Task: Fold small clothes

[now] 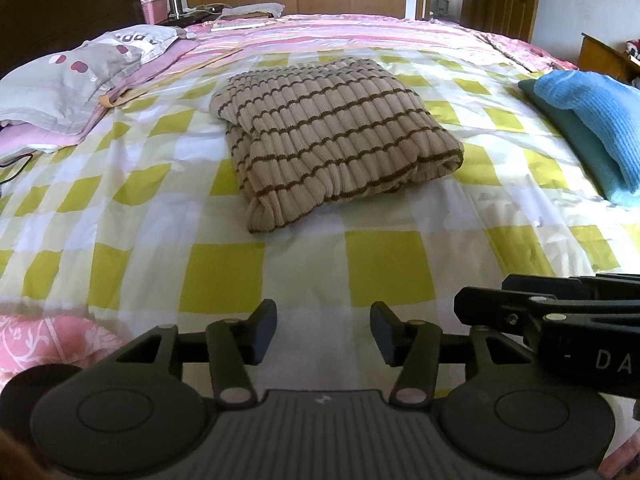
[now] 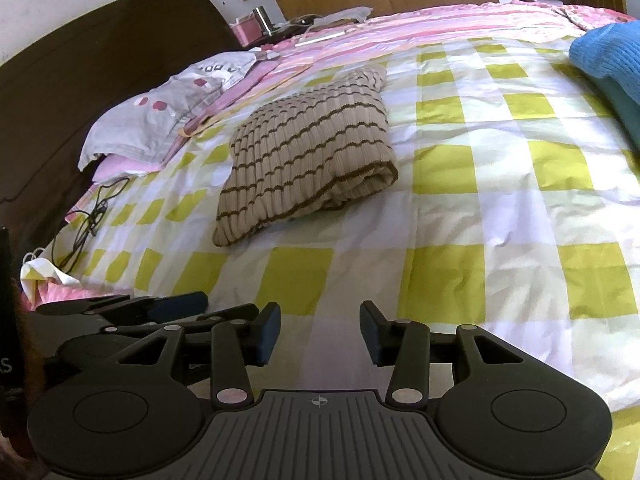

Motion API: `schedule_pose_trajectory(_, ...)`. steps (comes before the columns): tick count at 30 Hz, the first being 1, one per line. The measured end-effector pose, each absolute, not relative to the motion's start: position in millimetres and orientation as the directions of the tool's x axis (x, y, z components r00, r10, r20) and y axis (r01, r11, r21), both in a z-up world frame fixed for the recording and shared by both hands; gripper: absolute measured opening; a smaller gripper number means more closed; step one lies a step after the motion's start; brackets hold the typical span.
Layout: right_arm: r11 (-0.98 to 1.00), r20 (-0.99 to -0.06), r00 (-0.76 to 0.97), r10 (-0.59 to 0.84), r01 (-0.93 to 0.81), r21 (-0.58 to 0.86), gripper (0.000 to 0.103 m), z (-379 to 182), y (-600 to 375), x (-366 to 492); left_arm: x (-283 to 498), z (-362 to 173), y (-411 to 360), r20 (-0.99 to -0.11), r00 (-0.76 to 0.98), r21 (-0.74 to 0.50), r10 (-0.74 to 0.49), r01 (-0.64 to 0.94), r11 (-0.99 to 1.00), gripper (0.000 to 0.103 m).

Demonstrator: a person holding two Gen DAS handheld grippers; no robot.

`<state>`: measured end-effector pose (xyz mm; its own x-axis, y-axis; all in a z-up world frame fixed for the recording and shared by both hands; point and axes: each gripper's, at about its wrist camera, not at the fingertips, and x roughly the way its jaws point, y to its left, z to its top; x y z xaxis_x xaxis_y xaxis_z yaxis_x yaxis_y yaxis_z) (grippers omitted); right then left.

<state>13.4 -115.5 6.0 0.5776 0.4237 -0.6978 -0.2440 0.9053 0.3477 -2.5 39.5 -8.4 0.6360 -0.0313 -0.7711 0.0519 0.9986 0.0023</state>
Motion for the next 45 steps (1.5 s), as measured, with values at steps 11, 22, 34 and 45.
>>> schedule_pose_trajectory(11, 0.909, -0.692, 0.590, 0.416, -0.242, 0.340, 0.044, 8.5, -118.4, 6.4, -6.6, -6.2, 38.2, -0.762, 0.647, 0.009, -0.029, 0.056, 0.998, 0.060)
schedule_pose_trajectory(22, 0.911, -0.694, 0.591, 0.412, -0.239, 0.337, 0.046, 7.7, -119.4, 6.2, -7.9, -7.2, 37.9, -0.763, 0.647, 0.019, -0.020, 0.053, 0.998, 0.064)
schedule_pose_trajectory(34, 0.913, -0.694, 0.595, 0.405, -0.230, 0.336, 0.047, 7.2, -120.9, 5.3, -8.5, -6.5, 37.9, -0.757, 0.653, 0.025, -0.012, 0.048, 0.999, 0.069)
schedule_pose_trajectory(45, 0.914, -0.695, 0.595, 0.404, -0.230, 0.334, 0.049, 7.0, -121.9, 5.7, -9.9, -5.8, 37.2, -0.752, 0.660, 0.036, -0.001, 0.042, 0.998, 0.074)
